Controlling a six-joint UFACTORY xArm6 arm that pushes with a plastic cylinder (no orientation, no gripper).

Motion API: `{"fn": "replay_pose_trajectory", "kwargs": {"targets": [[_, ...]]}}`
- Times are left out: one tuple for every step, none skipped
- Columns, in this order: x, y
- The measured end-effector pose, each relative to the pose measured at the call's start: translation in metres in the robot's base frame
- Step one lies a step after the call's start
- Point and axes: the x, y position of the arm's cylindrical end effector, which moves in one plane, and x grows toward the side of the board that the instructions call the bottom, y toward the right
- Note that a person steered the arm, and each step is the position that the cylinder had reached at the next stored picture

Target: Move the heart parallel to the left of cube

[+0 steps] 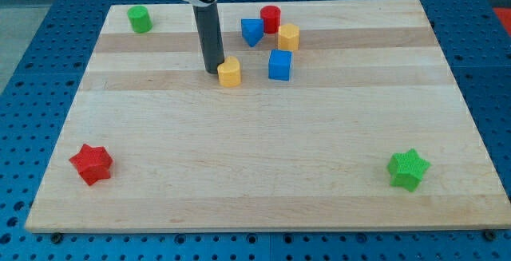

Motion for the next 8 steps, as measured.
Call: {"fn": "replay_pose_trajectory", "kwargs": {"targets": [[-0.029, -0.013], [-0.066, -0.03], [-0.109, -0.032], [-0.151, -0.032], [-0.168, -0.032], [-0.165, -0.024], [-0.172, -0.005], [-0.149, 0.066]]}}
